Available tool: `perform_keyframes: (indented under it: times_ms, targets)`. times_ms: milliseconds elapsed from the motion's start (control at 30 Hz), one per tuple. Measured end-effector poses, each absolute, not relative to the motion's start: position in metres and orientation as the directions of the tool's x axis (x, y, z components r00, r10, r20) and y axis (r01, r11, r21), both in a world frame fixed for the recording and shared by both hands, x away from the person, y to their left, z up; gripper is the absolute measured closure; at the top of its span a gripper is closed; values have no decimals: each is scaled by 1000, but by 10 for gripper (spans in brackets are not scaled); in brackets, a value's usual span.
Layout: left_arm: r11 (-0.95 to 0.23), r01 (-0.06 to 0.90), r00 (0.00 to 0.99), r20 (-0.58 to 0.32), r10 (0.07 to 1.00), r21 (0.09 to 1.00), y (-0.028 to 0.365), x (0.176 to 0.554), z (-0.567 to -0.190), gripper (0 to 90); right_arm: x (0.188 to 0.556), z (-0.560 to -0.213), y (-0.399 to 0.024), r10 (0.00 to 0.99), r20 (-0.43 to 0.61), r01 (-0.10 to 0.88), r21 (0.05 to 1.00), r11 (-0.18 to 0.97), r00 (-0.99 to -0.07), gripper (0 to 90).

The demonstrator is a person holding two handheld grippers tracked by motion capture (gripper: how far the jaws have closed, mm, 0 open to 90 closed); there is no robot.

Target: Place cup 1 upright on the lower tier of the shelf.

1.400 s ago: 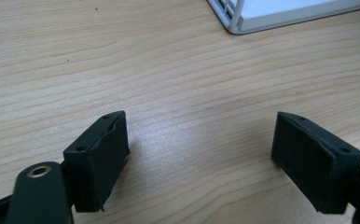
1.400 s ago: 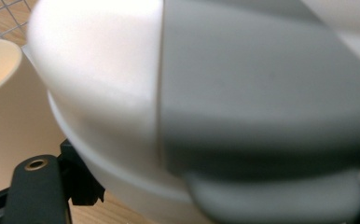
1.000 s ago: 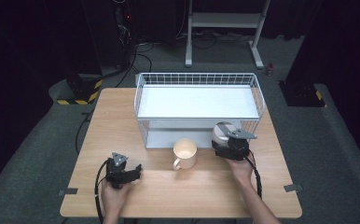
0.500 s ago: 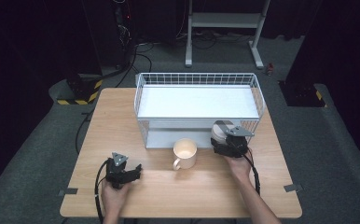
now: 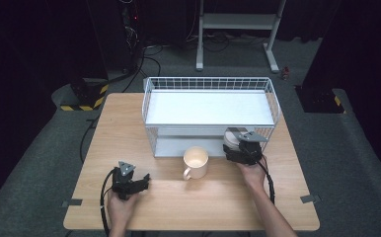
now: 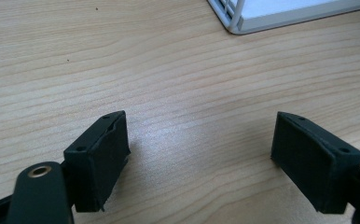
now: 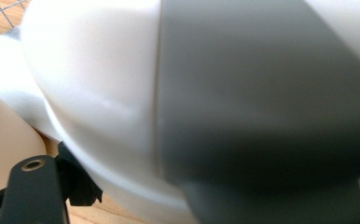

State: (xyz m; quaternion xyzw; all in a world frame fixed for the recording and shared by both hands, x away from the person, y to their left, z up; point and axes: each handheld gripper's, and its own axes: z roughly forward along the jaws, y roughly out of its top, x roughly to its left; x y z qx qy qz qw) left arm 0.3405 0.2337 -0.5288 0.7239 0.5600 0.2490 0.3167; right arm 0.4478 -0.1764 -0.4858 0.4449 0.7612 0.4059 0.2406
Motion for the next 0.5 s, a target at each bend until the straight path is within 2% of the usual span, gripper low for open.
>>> perform_keyframes:
  times_ms: [100,500]
  targets:
    - [-172,653,248,6,969,737,234,340,-529,190,448,-487,-176,873,0,492,826,275,-488,145]
    - [-171,653,248,6,969,738,234,341,-529,190,443,-485,-177,873,20,507,821,264,-488,112]
